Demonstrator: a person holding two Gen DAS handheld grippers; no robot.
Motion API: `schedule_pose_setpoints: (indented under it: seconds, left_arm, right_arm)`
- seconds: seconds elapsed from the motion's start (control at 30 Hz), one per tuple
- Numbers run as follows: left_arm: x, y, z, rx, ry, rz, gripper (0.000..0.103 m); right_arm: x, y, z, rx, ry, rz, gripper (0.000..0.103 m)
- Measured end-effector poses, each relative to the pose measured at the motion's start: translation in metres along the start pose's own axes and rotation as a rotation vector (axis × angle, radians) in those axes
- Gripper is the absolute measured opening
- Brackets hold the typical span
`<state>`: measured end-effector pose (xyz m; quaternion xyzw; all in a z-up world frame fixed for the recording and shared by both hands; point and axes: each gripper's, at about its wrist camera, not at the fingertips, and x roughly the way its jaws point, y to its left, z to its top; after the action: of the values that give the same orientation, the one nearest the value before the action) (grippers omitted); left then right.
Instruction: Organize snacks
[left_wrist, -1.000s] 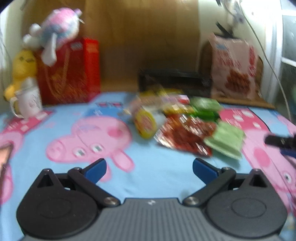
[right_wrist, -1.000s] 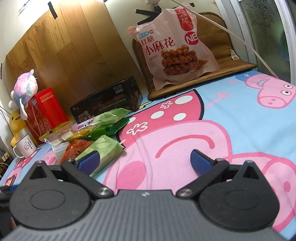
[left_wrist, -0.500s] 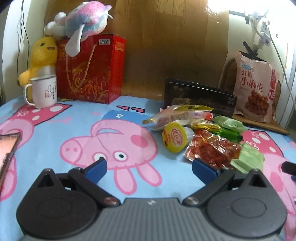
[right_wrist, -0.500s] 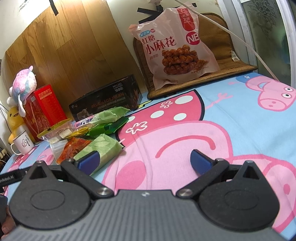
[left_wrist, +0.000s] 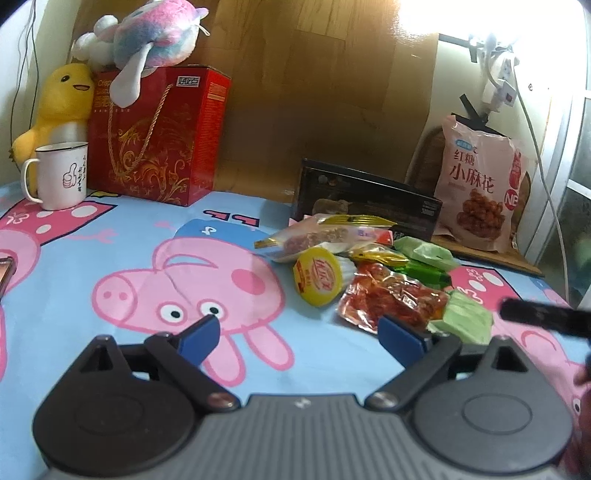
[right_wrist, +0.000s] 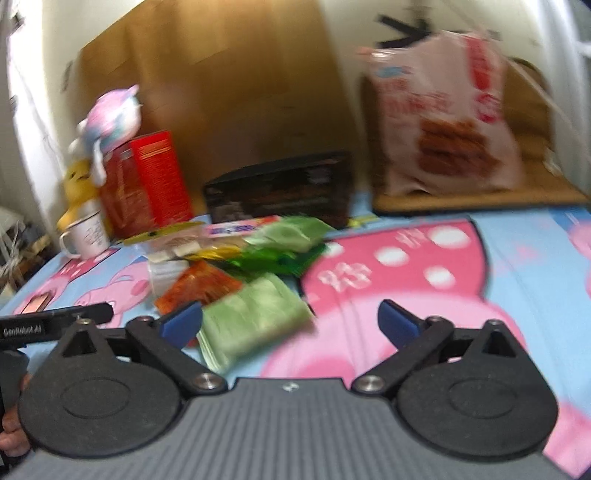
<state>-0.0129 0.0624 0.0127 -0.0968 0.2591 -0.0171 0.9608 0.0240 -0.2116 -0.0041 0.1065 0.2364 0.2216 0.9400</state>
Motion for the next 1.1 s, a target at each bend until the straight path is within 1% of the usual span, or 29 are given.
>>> schedule_pose_setpoints:
  seconds: [0.07, 0.13, 0.17, 0.23, 0.3, 0.37, 0.47, 0.5, 0.53, 0.57, 0.6, 0.67, 0.7, 0.77, 0.8, 0.87, 0.93, 1.03, 1.1]
  left_arm:
    - [0.000, 0.001, 0.000, -0.010, -0.002, 0.002, 0.096]
    - [-0.001, 0.003, 0.000, -0.024, -0.006, 0.001, 0.096]
    - [-0.001, 0.005, 0.000, -0.031, -0.007, -0.002, 0.095]
    - [-0.001, 0.007, 0.000, -0.048, -0.003, -0.008, 0.095]
    - [0.000, 0.011, 0.001, -0.065, 0.003, -0.015, 0.095]
    - [0.000, 0.014, 0.002, -0.082, 0.005, -0.020, 0.095]
    - [0.001, 0.017, 0.002, -0.104, 0.008, -0.028, 0.095]
    - [0.002, 0.018, 0.002, -0.109, 0.009, -0.031, 0.095]
    - [0.002, 0.019, 0.003, -0.115, 0.008, -0.033, 0.095]
    - [0.002, 0.020, 0.003, -0.121, 0.006, -0.036, 0.095]
    - [0.001, 0.020, 0.002, -0.127, 0.001, -0.036, 0.095]
    - [-0.001, 0.022, 0.002, -0.141, -0.011, -0.038, 0.095]
    - [-0.002, 0.023, 0.002, -0.149, -0.017, -0.038, 0.095]
    - [-0.003, 0.026, 0.001, -0.166, -0.028, -0.042, 0.095]
    - [-0.004, 0.028, 0.001, -0.175, -0.032, -0.044, 0.095]
    - [-0.005, 0.030, 0.001, -0.190, -0.036, -0.050, 0.095]
    - [-0.005, 0.032, 0.002, -0.198, -0.041, -0.057, 0.095]
    - [-0.006, 0.033, 0.002, -0.199, -0.054, -0.062, 0.096]
    - [-0.008, 0.032, 0.001, -0.194, -0.065, -0.065, 0.096]
  right_arm:
    - [0.017, 0.003, 0.014, -0.008, 0.060, 0.041, 0.081]
    - [0.033, 0.014, 0.022, -0.061, 0.104, 0.107, 0.076]
    - [0.038, 0.020, 0.022, -0.099, 0.113, 0.123, 0.071]
    - [0.054, 0.035, 0.023, -0.178, 0.149, 0.139, 0.067]
    - [0.068, 0.039, 0.025, -0.203, 0.170, 0.140, 0.067]
    - [0.079, 0.040, 0.030, -0.199, 0.193, 0.150, 0.067]
    - [0.083, 0.044, 0.033, -0.182, 0.224, 0.179, 0.068]
    - [0.080, 0.047, 0.033, -0.185, 0.230, 0.198, 0.068]
    - [0.076, 0.049, 0.032, -0.177, 0.255, 0.246, 0.067]
    - [0.071, 0.053, 0.031, -0.178, 0.262, 0.282, 0.067]
    - [0.066, 0.057, 0.033, -0.194, 0.251, 0.292, 0.067]
    - [0.057, 0.063, 0.042, -0.232, 0.189, 0.257, 0.067]
    - [0.055, 0.063, 0.049, -0.219, 0.170, 0.258, 0.067]
    - [0.061, 0.056, 0.066, -0.097, 0.178, 0.297, 0.067]
    - [0.068, 0.051, 0.074, -0.008, 0.195, 0.319, 0.067]
    - [0.085, 0.043, 0.082, 0.143, 0.240, 0.337, 0.068]
    - [0.105, 0.037, 0.083, 0.261, 0.291, 0.337, 0.068]
    - [0.131, 0.038, 0.079, 0.380, 0.344, 0.280, 0.067]
    - [0.142, 0.032, 0.074, 0.488, 0.371, 0.308, 0.061]
